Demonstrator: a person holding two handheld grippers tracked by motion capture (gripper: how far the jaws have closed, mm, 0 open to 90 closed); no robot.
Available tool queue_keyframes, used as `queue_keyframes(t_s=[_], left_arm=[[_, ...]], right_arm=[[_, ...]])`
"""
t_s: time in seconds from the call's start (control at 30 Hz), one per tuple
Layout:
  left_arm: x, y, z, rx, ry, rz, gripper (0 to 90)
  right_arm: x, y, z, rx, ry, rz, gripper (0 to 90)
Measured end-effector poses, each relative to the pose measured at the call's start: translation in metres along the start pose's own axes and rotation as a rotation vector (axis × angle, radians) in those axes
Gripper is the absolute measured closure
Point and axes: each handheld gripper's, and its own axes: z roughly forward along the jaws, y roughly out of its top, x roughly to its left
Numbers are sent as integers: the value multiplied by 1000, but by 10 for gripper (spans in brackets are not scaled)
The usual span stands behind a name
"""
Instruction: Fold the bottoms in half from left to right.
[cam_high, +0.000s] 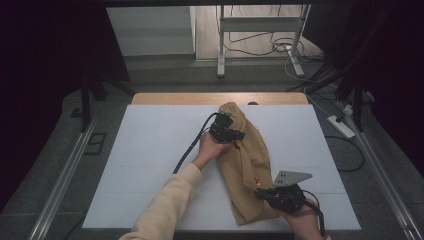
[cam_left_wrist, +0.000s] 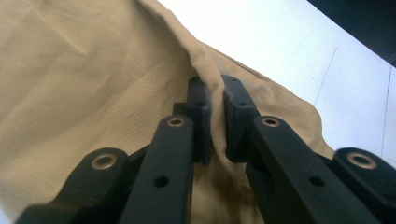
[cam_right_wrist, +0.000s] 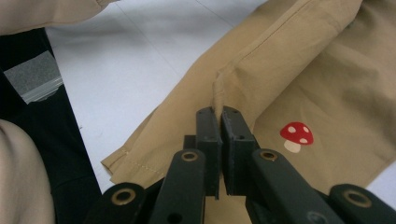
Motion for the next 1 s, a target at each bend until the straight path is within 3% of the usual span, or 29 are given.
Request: queue_keyframes(t_s=[0.8, 0.83, 0.9, 1.0], left_arm=[[-2, 1, 12, 0, -17, -6, 798], [-3, 1, 12, -6, -26, -1, 774], [-5, 1, 11, -23, -35, 14, 639], [-8, 1, 6, -37, -7, 37, 464]], right_arm=[[-3, -6, -3, 22, -17, 7, 860], [-3, -6, -3, 22, -18, 7, 859], [-4, -7, -4, 19, -18, 8, 840], [-5, -7, -5, 11, -30, 21, 660]])
